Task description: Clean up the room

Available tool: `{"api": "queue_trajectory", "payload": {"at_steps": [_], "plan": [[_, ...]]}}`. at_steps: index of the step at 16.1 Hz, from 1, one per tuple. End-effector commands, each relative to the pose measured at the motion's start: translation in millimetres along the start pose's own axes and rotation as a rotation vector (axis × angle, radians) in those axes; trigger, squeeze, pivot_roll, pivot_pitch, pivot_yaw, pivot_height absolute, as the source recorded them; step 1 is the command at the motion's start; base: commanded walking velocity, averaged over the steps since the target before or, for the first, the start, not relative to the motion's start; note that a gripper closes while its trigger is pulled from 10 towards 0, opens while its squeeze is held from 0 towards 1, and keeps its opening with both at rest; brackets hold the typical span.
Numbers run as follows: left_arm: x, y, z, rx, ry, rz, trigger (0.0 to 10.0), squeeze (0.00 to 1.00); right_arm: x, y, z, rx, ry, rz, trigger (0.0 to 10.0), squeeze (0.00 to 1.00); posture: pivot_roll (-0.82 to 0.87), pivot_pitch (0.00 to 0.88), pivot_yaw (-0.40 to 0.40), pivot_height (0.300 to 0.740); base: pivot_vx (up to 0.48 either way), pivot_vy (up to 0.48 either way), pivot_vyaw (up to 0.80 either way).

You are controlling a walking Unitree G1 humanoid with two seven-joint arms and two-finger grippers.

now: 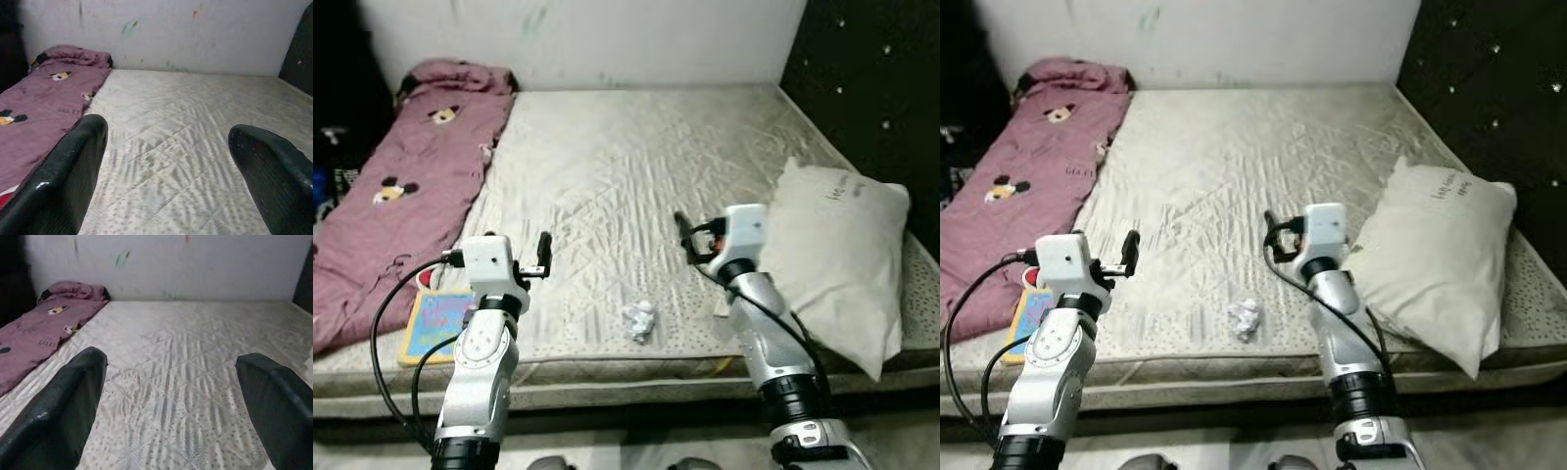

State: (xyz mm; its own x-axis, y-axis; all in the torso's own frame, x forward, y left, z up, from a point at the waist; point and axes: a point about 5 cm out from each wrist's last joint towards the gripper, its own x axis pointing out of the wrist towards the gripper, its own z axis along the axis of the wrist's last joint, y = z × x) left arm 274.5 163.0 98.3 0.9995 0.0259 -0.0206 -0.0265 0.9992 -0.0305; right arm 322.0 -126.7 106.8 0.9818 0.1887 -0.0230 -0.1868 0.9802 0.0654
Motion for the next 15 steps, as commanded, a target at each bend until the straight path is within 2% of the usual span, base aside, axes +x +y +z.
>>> {"api": "queue_trajectory", "payload": {"at_steps": [1,2,4,5,6,8,9,10,11,12,13,14,15], "plan": [[0.9,7.5,0,0.024,0.013,0.039,10.0,0.0,4.6,5.9,7,0.003,-0.026,0.015,10.0,0.0,-0.06,0.0,0.003,0.74,0.0,0.0,0.0],[1.3,8.9,-1,0.038,0.03,0.052,10.0,0.0,4.9,3.2,8,0.003,-0.031,-0.002,10.0,0.0,-0.06,0.0,0.005,0.74,0.0,0.0,0.0],[0.8,11.4,-2,0.086,0.069,-0.018,10.0,0.0,5.8,0.4,9,0.012,-0.031,-0.017,10.0,0.0,-0.05,0.0,0.006,0.74,0.0,0.0,0.0],[-0.8,4.7,-1,0.107,0.061,-0.193,10.0,0.0,6.4,0.6,7,0.016,-0.025,-0.017,10.0,0.0,-0.04,0.0,0.006,0.74,0.0,0.0,0.0],[-0.2,3.3,-1,0.132,0.058,-0.21,10.0,0.0,6.9,0.6,6,0.017,-0.024,-0.018,10.0,0.0,-0.04,0.0,0.004,0.74,0.0,0.0,0.0],[0.9,4.4,-3,0.175,0.07,-0.205,10.0,0.0,7.7,1.5,7,0.048,-0.026,-0.038,10.0,0.0,-0.04,0.0,-0.002,0.74,0.0,0.0,0.0],[2.0,3.8,-2,0.157,0.029,-0.176,10.0,0.0,6.4,1.3,9,0.043,-0.031,-0.04,10.0,0.0,-0.05,0.0,-0.001,0.74,0.0,0.0,0.0],[3.5,4.4,-3,0.169,0.034,-0.112,10.0,0.0,3.9,-1.8,6,0.042,-0.017,-0.053,10.0,0.0,-0.06,0.0,0.001,0.74,0.0,0.0,0.0],[3.7,4.0,-4,0.129,0.049,-0.1,10.0,0.0,3.0,-3.6,5,0.044,-0.011,-0.062,10.0,0.0,-0.06,0.0,0.001,0.74,0.0,0.0,0.0],[2.2,1.4,-3,0.057,0.056,-0.12,10.0,0.0,1.6,-6.7,2,0.049,0.001,-0.076,10.0,0.0,-0.07,0.0,0.005,0.74,0.0,0.0,-0.8],[-1.8,0.0,0,0.048,0.014,-0.149,10.0,0.0,0.0,-9.9,2,0.053,-0.001,-0.089,10.0,0.0,-0.07,0.0,0.006,0.74,0.0,0.0,-0.8],[-3.6,4.1,-1,0.076,0.011,-0.106,10.0,0.0,0.3,-9.8,3,0.051,-0.01,-0.086,10.0,0.0,-0.07,0.0,0.006,0.74,0.0,0.0,-0.8],[-4.0,10.3,-1,0.058,0.013,-0.054,10.0,0.0,1.2,-8.6,4,0.051,-0.013,-0.08,10.0,0.0,-0.07,0.0,0.006,0.74,0.0,0.0,0.0]]}}
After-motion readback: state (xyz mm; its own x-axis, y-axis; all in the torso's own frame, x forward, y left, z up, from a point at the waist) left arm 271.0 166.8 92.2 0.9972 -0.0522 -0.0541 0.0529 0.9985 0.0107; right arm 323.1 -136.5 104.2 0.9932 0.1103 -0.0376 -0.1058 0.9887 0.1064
